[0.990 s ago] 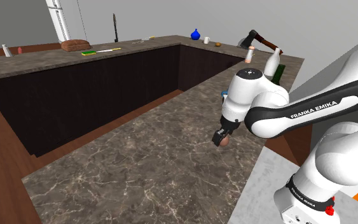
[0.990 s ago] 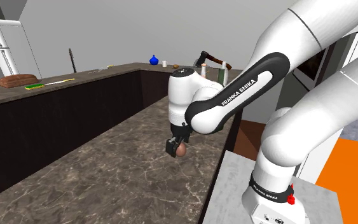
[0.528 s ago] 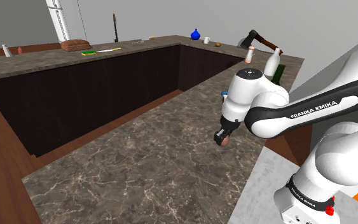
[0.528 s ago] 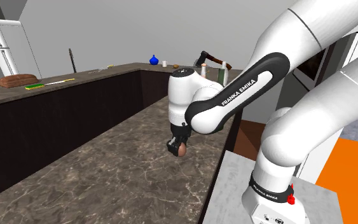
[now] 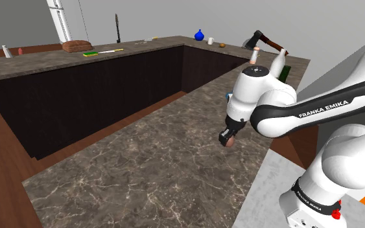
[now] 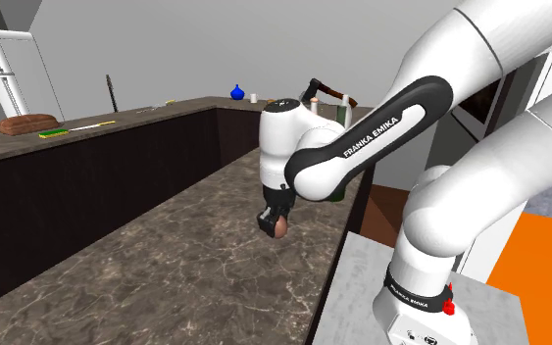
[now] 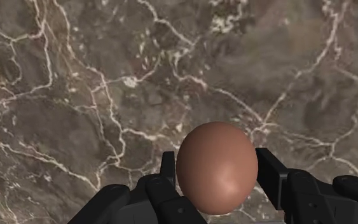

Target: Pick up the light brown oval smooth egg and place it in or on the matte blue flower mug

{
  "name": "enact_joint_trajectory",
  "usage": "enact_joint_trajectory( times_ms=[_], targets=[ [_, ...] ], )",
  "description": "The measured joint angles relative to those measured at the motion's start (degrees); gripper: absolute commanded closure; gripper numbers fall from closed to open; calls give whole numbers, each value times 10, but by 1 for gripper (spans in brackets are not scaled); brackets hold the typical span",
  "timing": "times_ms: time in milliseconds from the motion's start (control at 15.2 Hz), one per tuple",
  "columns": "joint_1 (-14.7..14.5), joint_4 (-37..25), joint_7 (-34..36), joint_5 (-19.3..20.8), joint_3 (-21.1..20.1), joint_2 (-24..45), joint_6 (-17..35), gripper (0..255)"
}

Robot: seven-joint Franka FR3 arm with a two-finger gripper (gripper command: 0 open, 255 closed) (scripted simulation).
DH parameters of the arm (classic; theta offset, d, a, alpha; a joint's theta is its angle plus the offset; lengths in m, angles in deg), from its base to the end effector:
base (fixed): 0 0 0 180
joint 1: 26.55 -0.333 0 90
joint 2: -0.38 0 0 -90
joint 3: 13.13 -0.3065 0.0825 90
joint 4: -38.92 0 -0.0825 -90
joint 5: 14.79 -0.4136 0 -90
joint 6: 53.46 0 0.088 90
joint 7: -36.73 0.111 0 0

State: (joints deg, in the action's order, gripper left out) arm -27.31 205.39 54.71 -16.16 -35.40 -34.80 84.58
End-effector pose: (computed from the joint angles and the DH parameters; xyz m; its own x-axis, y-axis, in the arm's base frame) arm 0.3376 0.1123 0.3080 0.9896 0.0261 0.1415 0.0023 -0.9862 0.1657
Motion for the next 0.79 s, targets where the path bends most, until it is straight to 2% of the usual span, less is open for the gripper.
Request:
enact_joint_trajectory(
  times_ms=[792],
  targets=[
    [-12,-54,-26,-4,28,-70,-122,255]
  ],
)
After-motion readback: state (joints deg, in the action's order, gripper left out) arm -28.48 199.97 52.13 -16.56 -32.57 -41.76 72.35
